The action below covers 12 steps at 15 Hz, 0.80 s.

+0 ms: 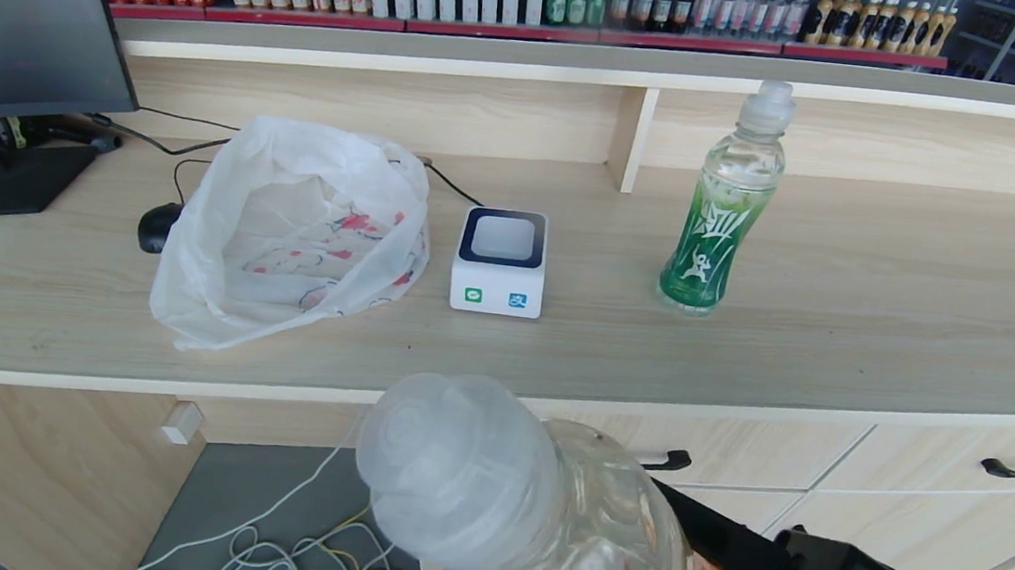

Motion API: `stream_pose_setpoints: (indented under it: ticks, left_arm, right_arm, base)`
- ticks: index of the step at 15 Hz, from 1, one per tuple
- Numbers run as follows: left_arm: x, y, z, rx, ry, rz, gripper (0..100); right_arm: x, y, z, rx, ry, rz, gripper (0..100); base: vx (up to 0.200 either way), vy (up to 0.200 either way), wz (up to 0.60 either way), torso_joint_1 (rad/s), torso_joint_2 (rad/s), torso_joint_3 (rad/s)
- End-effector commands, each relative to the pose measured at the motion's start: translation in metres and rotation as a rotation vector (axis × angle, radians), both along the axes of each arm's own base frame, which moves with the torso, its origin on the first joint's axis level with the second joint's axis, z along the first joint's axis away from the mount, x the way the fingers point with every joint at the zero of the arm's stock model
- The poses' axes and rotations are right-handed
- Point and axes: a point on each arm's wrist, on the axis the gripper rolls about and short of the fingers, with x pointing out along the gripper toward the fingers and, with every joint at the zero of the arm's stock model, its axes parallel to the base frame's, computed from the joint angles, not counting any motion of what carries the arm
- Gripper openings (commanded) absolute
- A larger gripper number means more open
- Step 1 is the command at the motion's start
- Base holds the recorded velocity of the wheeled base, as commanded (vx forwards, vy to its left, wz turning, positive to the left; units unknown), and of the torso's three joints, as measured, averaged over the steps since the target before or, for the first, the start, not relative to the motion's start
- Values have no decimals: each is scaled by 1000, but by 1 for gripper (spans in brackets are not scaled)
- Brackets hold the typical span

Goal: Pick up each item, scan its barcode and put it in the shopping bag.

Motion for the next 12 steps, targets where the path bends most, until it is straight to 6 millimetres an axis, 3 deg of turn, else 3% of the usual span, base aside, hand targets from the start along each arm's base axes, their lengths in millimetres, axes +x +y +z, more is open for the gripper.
stream_pose_setpoints:
  ticks: [1,3,8,12]
  left_arm:
    - [0,0,0,0,1,0,100]
    - [0,0,0,0,0,0,100]
    - [0,0,0,0,1,-1,100]
    - [0,0,0,0,0,0,100]
  right_arm:
    - [12,15,-8,50,131,-5,0]
    - [27,17,-10,104,213,-35,0]
    - [109,-11,4,354,315,-270,0]
    - [139,-6,29,556,326,-248,0]
  base:
    - [0,0,0,0,0,0]
    - [0,0,0,0,0,0]
    - [0,0,0,0,0,0]
    - [0,0,0,0,0,0]
